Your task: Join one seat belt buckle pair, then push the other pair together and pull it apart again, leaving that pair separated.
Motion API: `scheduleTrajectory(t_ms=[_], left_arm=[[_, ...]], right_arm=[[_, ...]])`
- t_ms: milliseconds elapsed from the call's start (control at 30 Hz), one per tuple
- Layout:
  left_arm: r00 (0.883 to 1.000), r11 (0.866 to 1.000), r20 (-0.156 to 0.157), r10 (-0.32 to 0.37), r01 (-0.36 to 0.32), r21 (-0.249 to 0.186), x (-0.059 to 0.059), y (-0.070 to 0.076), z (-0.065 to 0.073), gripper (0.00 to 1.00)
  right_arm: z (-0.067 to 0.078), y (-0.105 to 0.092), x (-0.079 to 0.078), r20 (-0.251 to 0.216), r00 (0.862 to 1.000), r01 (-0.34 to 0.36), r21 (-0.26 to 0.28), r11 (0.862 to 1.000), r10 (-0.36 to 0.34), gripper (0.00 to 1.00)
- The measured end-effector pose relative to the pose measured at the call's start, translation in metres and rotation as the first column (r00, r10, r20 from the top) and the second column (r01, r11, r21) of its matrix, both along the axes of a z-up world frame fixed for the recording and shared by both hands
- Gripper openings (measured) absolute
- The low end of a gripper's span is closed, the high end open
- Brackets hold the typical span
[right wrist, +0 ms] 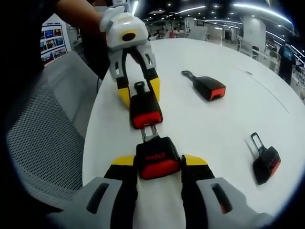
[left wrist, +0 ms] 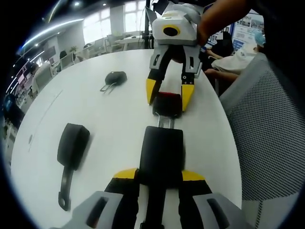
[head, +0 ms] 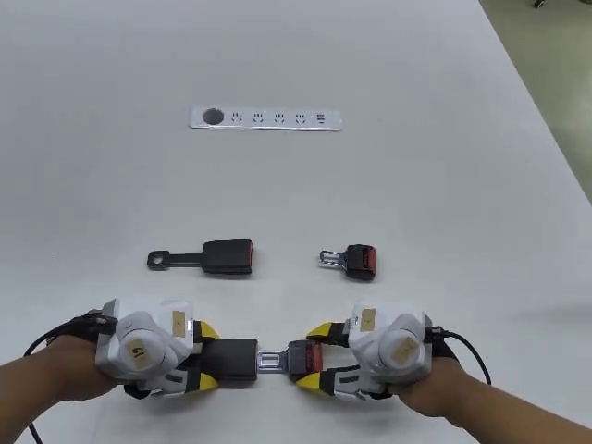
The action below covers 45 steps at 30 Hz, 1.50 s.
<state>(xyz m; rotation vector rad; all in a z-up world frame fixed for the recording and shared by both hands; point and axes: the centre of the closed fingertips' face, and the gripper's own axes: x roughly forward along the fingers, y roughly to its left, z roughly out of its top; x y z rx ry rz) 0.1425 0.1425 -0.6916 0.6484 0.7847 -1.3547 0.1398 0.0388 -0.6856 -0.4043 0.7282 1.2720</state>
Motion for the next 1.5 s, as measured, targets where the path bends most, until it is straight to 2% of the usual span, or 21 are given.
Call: scheduleTrajectory(t_ms=[33,167,233,267,500,833,1100,1133,1200,1500], left_arm=[[1.0,1.0,-0.001,0.002,-0.002,0.001,0.0,0.0,0.0,0.32],[1.0,1.0,0.0,-0.008,0.008,0.01,-0.001,0.0,-0.001,0.32],[1.0,1.0,0.001,-0.017,0.017,0.017,-0.001,0.001,-0.002,0.32],[1.0,1.0,0.0,-0.015,0.015,0.014,-0.001,0.001,-0.002,0.32],[1.0,1.0,0.006,-0.02,0.02,0.018,-0.001,0.0,-0.002,0.32],[0.998,0.998,0.003,-0.058,0.058,0.031,-0.001,0.0,-0.001,0.32],[0.998,0.997,0.005,-0.068,0.067,0.04,-0.001,-0.001,0.001,0.32],[0.998,0.997,0.001,-0.07,0.07,0.042,-0.002,-0.001,0.001,0.32],[0.997,0.996,0.0,-0.082,0.082,0.044,-0.002,0.0,0.001,0.32],[0.996,0.994,0.0,-0.093,0.093,0.051,0.0,-0.001,0.0,0.32]], right_arm=[[0.001,0.002,0.0,-0.014,1.0,0.011,0.015,1.0,-0.01,0.34],[0.002,0.009,0.001,-0.014,1.0,-0.009,0.019,1.0,0.009,0.34],[-0.001,0.013,0.002,0.001,1.0,-0.031,0.005,0.999,0.031,0.33],[-0.002,0.014,0.002,-0.012,1.0,-0.021,0.011,1.0,0.021,0.33],[-0.007,0.017,0.001,-0.013,1.0,0.013,0.023,1.0,-0.013,0.33],[-0.008,0.033,0.002,-0.012,1.0,-0.005,0.019,1.0,0.005,0.33],[-0.008,0.04,0.003,-0.011,1.0,-0.007,0.018,1.0,0.007,0.33],[-0.008,0.04,0.001,-0.001,1.0,-0.023,-0.001,1.0,0.023,0.33],[-0.009,0.041,0.001,-0.007,1.0,-0.015,0.014,1.0,0.015,0.33],[-0.01,0.039,0.001,-0.004,1.0,-0.016,0.004,1.0,0.016,0.33]])
